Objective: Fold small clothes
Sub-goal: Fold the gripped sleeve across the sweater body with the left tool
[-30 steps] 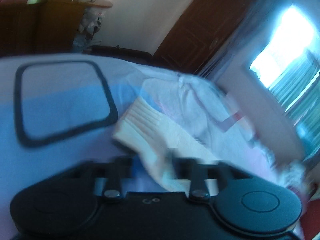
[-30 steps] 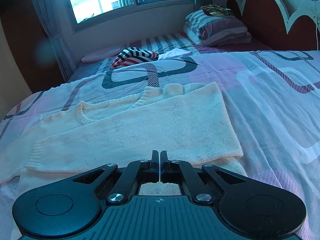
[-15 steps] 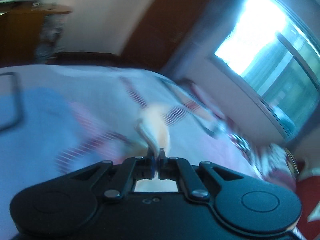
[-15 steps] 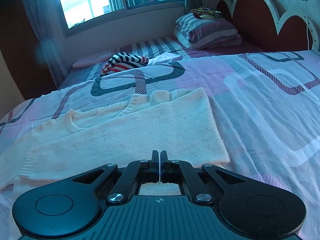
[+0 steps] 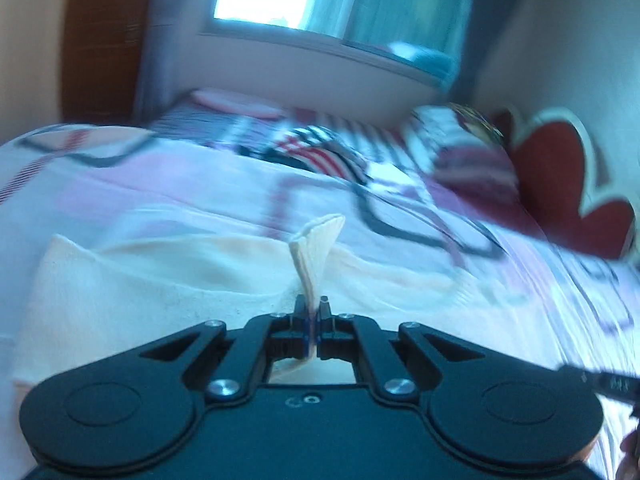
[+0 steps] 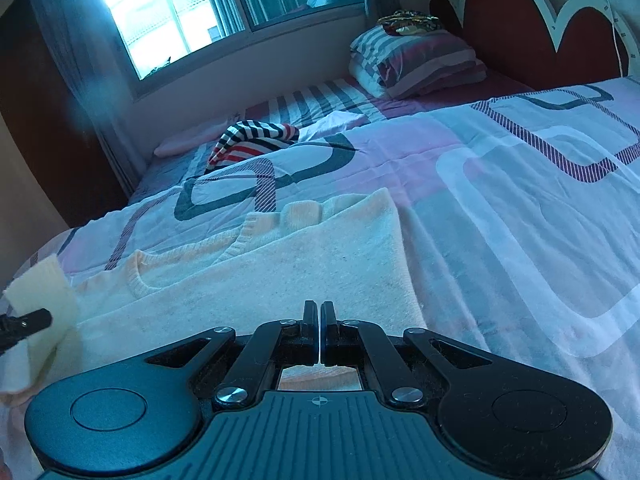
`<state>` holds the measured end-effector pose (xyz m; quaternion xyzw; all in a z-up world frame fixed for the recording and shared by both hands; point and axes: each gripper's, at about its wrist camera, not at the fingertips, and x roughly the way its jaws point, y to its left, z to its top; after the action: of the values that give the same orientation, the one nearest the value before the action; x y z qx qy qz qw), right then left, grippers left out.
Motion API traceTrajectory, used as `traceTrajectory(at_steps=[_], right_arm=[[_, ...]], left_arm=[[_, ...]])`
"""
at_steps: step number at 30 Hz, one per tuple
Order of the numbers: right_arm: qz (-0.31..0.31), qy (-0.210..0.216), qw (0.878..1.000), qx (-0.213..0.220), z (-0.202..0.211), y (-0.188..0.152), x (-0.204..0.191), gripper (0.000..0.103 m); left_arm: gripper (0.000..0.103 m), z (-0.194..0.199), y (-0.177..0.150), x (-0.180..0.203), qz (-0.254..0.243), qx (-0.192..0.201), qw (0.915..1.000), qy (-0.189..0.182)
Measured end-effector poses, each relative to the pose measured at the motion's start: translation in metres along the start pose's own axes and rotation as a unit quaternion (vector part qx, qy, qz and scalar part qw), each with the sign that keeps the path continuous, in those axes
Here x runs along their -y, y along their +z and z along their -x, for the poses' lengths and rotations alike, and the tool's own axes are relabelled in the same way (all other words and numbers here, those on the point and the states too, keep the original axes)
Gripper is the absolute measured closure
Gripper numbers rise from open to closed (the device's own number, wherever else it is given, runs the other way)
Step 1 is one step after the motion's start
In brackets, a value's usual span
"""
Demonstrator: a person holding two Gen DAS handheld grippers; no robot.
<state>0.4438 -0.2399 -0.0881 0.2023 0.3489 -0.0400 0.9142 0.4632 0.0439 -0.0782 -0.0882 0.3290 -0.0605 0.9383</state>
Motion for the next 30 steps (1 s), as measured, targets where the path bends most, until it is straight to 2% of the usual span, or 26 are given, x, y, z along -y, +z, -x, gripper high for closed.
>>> traceTrajectory(at_steps=[3, 9, 11, 12, 13, 14, 15, 16, 17, 19, 20, 21, 23, 26, 29, 30], right_arm=[[-0.016, 0.012, 1.0, 0.002, 0.003, 0.003, 0.01, 0.103], [-0.033, 0.026, 0.999, -0.004, 0.006, 0.006, 0.023, 0.103], [-0.043, 0.043, 0.998, -0.012, 0.003, 0.007, 0.026, 0.103], [-0.045, 0.05, 0.998, -0.015, 0.002, 0.007, 0.026, 0.103], [-0.045, 0.053, 0.997, -0.019, 0.001, 0.007, 0.024, 0.103], [-0.043, 0.051, 0.998, -0.021, -0.001, 0.007, 0.022, 0.087], [-0.041, 0.052, 0.998, -0.016, 0.0, 0.007, 0.02, 0.04], [-0.037, 0.063, 0.997, -0.001, 0.002, 0.005, 0.017, 0.024], [-0.032, 0.078, 0.996, 0.0, 0.001, 0.005, 0.014, 0.021], [-0.027, 0.098, 0.995, -0.013, -0.004, 0.004, 0.005, 0.03], [-0.029, 0.103, 0.994, -0.022, -0.009, 0.003, 0.0, 0.046], [-0.035, 0.111, 0.993, -0.032, -0.015, 0.002, -0.003, 0.055], [-0.048, 0.124, 0.99, -0.052, -0.026, -0.001, -0.008, 0.057], [-0.046, 0.133, 0.988, -0.067, -0.037, -0.006, -0.022, 0.057], [-0.024, 0.135, 0.988, -0.07, -0.042, -0.008, -0.039, 0.058], [-0.014, 0.135, 0.988, -0.072, -0.044, -0.007, -0.045, 0.069]], left_arm=[[0.101, -0.015, -0.009, 0.034, -0.02, -0.014, 0.9995, -0.02], [0.1, -0.045, -0.027, 0.085, -0.059, -0.055, 0.9961, -0.037], [0.092, -0.057, -0.035, 0.096, -0.072, -0.081, 0.9928, -0.05], [0.082, -0.058, -0.038, 0.1, -0.086, -0.075, 0.9921, -0.052], [0.064, -0.055, -0.038, 0.104, -0.096, -0.073, 0.991, -0.058], [0.053, -0.052, -0.038, 0.104, -0.1, -0.074, 0.99, -0.066], [0.029, -0.045, -0.037, 0.103, -0.102, -0.063, 0.9908, -0.063], [0.019, -0.033, -0.038, 0.099, -0.106, -0.04, 0.9924, -0.049], [0.019, -0.018, -0.038, 0.091, -0.11, -0.014, 0.9931, -0.037], [0.023, 0.002, -0.038, 0.069, -0.103, 0.005, 0.9946, -0.008], [0.023, 0.01, -0.036, 0.054, -0.094, 0.013, 0.9954, 0.013], [0.024, 0.019, -0.037, 0.038, -0.083, 0.019, 0.9957, 0.034], [0.026, 0.035, -0.038, 0.005, -0.058, 0.027, 0.9946, 0.081], [0.027, 0.047, -0.042, -0.038, -0.021, 0.018, 0.9916, 0.126], [0.032, 0.044, -0.045, -0.066, 0.012, -0.004, 0.9906, 0.136], [0.034, 0.04, -0.046, -0.071, 0.02, -0.01, 0.9906, 0.135]])
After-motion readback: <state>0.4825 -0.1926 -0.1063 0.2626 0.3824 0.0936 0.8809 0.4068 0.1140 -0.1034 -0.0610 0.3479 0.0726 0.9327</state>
